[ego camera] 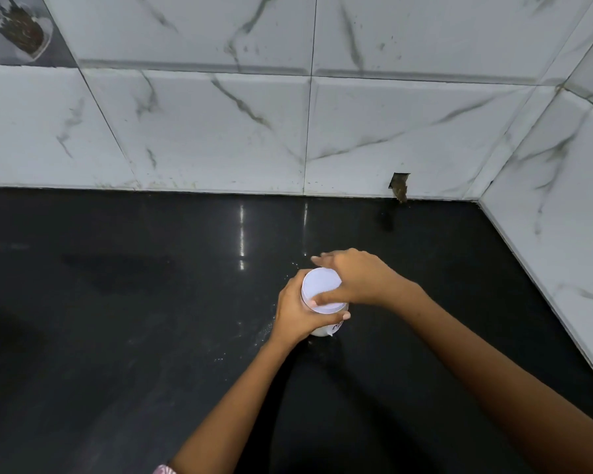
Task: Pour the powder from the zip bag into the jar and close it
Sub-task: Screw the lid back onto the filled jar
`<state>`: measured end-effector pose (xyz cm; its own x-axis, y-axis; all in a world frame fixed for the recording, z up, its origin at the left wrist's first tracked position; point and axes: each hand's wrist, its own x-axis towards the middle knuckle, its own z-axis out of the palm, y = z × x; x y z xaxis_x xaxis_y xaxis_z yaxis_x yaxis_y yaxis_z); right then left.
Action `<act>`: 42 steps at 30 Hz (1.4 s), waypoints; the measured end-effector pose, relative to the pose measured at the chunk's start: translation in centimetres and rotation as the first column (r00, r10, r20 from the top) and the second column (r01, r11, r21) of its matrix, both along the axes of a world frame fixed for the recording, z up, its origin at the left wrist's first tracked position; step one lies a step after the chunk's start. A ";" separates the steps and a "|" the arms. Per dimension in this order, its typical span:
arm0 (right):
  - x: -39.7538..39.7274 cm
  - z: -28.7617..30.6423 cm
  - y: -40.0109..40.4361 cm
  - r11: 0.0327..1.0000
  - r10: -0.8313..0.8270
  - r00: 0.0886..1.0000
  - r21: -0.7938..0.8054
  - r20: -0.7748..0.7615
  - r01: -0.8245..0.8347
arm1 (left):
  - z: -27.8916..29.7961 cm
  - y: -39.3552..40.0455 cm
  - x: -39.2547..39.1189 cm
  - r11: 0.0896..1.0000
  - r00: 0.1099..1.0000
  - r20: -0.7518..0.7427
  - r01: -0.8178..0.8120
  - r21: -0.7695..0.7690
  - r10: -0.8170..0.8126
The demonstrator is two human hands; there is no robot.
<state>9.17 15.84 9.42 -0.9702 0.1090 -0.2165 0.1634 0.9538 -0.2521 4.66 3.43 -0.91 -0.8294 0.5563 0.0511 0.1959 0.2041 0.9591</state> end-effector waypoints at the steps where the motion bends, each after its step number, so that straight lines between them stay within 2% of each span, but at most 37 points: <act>1: 0.1 0.6 0.3 0.994 0.103 0.992 -0.045 0.068 -0.100 | 0.0 -0.1 0.0 1.000 1.000 0.007 -0.004 -0.013 0.004; 2: 0.2 0.9 0.5 0.985 0.168 0.980 -0.061 0.109 -0.162 | 0.1 -0.2 -0.1 1.000 1.000 0.009 -0.009 -0.024 0.009; 4: 0.3 0.8 0.2 0.987 0.161 0.983 0.006 0.089 -0.162 | 0.3 -0.5 -0.1 0.999 1.000 0.012 -0.011 -0.038 0.012; 7: 0.2 -0.1 -0.8 0.985 -0.017 0.998 0.171 -0.060 0.027 | 0.4 -0.7 -0.1 0.999 1.000 -0.019 -0.020 -0.038 0.019; 9: 0.3 -0.6 -0.8 0.959 -0.066 0.993 0.268 -0.100 0.091 | 0.5 -1.0 -0.1 0.999 0.997 -0.071 -0.026 -0.044 0.023; 11: 0.6 -0.5 -0.1 0.981 -0.036 0.998 0.191 -0.054 0.046 | 0.5 -1.3 -0.3 0.999 0.996 -0.087 -0.008 -0.039 0.005; 13: 0.9 0.1 0.8 0.995 0.104 0.992 -0.003 0.078 -0.104 | 0.6 -1.6 -0.5 0.999 0.999 -0.052 0.002 -0.034 -0.004; 15: 1.0 0.4 1.2 0.974 0.219 0.970 -0.086 0.109 -0.210 | 0.6 -2.0 -1.0 0.999 1.000 -0.015 0.019 -0.031 -0.019; 20: 1.1 -0.8 -0.2 0.987 0.039 0.994 0.159 -0.102 -0.023 | 0.9 -3.1 -1.7 0.996 0.997 0.004 0.083 -0.016 -0.083; 21: 1.2 -1.1 -0.3 0.989 0.057 0.993 0.143 -0.104 -0.042 | 0.8 -3.3 -1.7 0.996 0.996 0.006 0.092 -0.017 -0.092; 24: 1.5 -0.6 0.0 0.982 0.161 0.987 -0.094 -0.025 -0.162 | 0.7 -3.6 -1.8 0.995 0.995 0.007 0.098 -0.028 -0.098; 27: 1.5 -0.4 0.2 0.973 0.191 0.981 -0.120 -0.043 -0.195 | 0.6 -3.9 -1.8 0.995 0.995 0.004 0.100 -0.019 -0.100; 31: 1.5 -2.2 -1.8 0.996 -0.041 0.978 0.065 -0.203 0.055 | 0.6 -3.9 -2.0 0.996 0.996 -0.026 0.084 -0.020 -0.084; 33: 1.5 -2.7 -2.5 0.977 -0.076 0.966 0.174 -0.246 0.121 | 0.6 -4.0 -2.3 0.995 0.995 -0.044 0.090 -0.047 -0.092; 34: 1.4 -2.7 -2.3 0.980 -0.056 0.970 0.172 -0.238 0.099 | 0.6 -4.0 -2.5 0.994 0.994 -0.049 0.096 -0.059 -0.098; 37: 1.0 -1.5 -0.7 0.991 0.054 0.993 -0.117 -0.110 -0.067 | 0.8 -4.2 -3.2 0.991 0.992 -0.062 0.109 -0.075 -0.114; 38: 0.8 -1.1 -0.3 0.979 0.119 0.991 -0.162 -0.062 -0.127 | 0.9 -4.3 -3.5 0.990 0.990 -0.069 0.116 -0.080 -0.122; 40: 0.3 -0.9 -0.1 0.975 0.169 0.985 -0.143 -0.032 -0.172 | 1.0 -4.4 -4.1 0.986 0.986 -0.080 0.138 -0.097 -0.146; 42: -0.1 -1.2 -0.4 0.988 0.103 0.990 -0.105 -0.099 -0.113 | 1.1 -4.6 -4.6 0.982 0.983 -0.082 0.157 -0.110 -0.166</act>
